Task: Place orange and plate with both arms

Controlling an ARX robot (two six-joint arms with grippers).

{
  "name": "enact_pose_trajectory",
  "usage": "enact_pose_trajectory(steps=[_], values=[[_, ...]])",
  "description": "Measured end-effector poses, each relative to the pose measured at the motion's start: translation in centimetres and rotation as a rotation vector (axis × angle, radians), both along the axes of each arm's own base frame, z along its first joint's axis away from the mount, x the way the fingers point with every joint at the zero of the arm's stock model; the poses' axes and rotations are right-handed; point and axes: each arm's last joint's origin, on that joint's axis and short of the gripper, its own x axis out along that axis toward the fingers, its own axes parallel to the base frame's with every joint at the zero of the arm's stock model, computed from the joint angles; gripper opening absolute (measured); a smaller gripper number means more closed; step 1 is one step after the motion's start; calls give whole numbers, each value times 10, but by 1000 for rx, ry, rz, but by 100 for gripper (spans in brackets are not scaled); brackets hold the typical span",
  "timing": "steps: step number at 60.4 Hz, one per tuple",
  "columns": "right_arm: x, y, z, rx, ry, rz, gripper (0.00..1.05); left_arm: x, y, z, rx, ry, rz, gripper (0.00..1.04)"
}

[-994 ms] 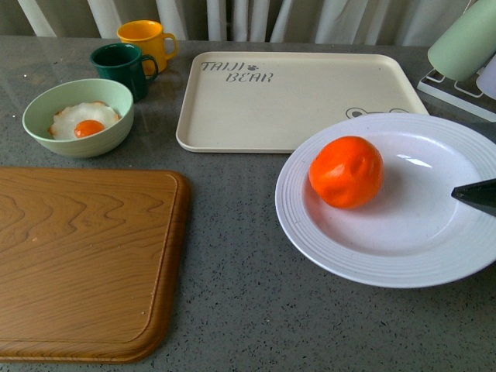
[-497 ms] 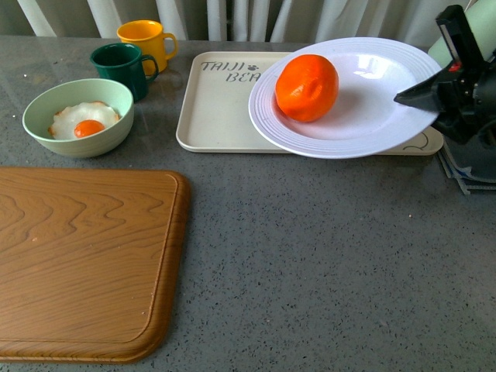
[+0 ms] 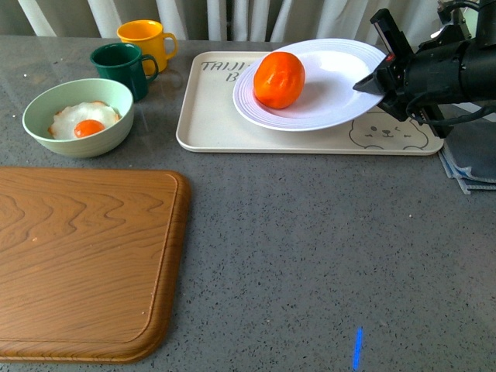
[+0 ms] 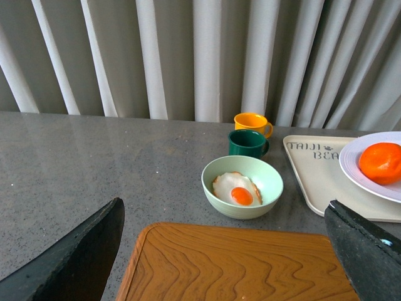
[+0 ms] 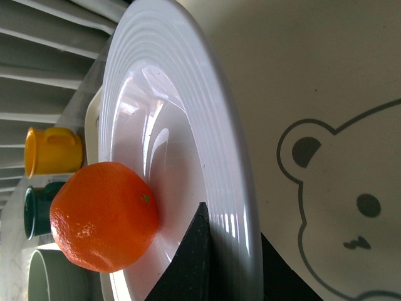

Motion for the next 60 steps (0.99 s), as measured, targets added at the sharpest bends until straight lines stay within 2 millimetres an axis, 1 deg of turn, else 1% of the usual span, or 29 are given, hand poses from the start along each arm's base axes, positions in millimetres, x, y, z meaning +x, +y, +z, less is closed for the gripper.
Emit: enact_pose_trajectory(steps=[11, 17, 29, 30, 34, 38, 45, 48, 50, 54, 56, 60], values=[[9, 4, -7, -9, 29, 0, 3, 0, 0, 0, 0, 0, 0, 96], [12, 5, -6, -19, 32, 6, 3, 0, 0, 0, 0, 0, 0, 96], [11, 6, -9, -43, 37, 10, 33, 0, 0, 0, 0, 0, 0, 96], [10, 5, -10, -46, 39, 11, 36, 0, 0, 0, 0, 0, 0, 96], [8, 5, -12, -53, 46, 13, 45, 0, 0, 0, 0, 0, 0, 96], [3, 3, -16, -65, 58, 14, 57, 0, 0, 0, 0, 0, 0, 96], [-4, 1, -17, -73, 64, 14, 73, 0, 0, 0, 0, 0, 0, 96], [-9, -1, -13, -79, 55, 16, 81, 0, 0, 0, 0, 0, 0, 96], [-10, -1, -11, -82, 50, 18, 85, 0, 0, 0, 0, 0, 0, 96], [-16, -3, -2, -91, 25, 24, 95, 0, 0, 0, 0, 0, 0, 96], [-19, -3, 4, -100, 10, 30, 97, 0, 0, 0, 0, 0, 0, 96], [-28, -4, 19, -122, -32, 50, 95, 0, 0, 0, 0, 0, 0, 96]])
